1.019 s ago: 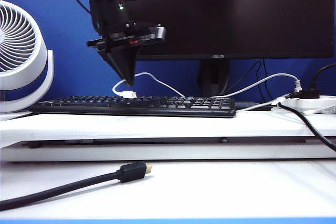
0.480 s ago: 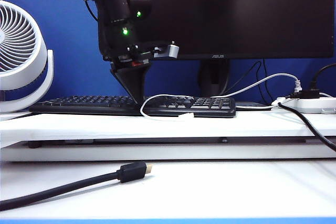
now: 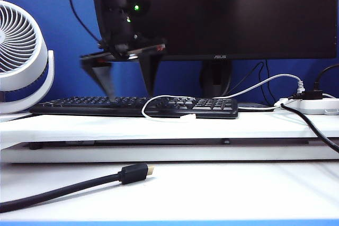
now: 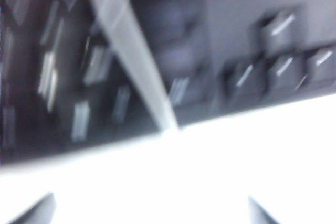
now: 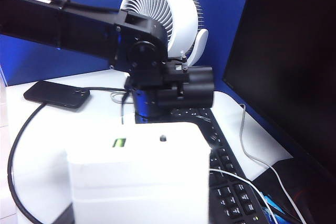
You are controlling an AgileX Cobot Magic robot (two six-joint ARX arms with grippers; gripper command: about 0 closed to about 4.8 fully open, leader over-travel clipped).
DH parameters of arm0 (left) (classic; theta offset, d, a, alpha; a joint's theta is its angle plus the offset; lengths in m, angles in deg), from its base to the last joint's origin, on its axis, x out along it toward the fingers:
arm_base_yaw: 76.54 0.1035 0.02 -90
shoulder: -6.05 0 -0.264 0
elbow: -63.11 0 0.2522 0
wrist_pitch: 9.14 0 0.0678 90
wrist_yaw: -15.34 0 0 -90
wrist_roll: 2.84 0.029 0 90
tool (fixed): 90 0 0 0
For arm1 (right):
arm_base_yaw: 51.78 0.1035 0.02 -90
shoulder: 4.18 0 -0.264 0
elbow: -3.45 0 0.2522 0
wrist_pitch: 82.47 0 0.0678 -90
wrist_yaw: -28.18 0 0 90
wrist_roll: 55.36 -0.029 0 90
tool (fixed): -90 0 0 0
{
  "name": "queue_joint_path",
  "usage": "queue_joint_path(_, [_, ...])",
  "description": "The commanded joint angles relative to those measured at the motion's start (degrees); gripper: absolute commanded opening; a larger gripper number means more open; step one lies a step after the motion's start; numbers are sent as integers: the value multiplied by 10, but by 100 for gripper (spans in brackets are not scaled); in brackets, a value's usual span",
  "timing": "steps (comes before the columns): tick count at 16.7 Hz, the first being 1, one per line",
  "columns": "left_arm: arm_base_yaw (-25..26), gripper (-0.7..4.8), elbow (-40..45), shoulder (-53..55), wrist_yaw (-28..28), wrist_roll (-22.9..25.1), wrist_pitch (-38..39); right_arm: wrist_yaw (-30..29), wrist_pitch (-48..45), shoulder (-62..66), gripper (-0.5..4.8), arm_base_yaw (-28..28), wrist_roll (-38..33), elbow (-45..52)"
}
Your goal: Pick up the Type-C charging cable and the charging base, insert one end of the Type-C charger into the corresponding slot on the base, and finally place the plugged-in charger back on the table.
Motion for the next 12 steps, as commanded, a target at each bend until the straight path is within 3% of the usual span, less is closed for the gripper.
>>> queue_joint_path(1, [-2,479,0,-2,-57,-87,31,-5,-10,-3,0,1,-3,-3])
queue_joint_path(5, [-17,479,5,-1,-62,-128,-9,-5,-10,-3,0,1,-3,-3])
queue_joint_path(7, [-24,398,5,3,-57,-139,-14,-5,-10,-3,0,1,-4,-3])
queue_joint_path(12, [-38,393,6,23,-16,-145,-13,-6,-10,-3,0,1,-6,-3])
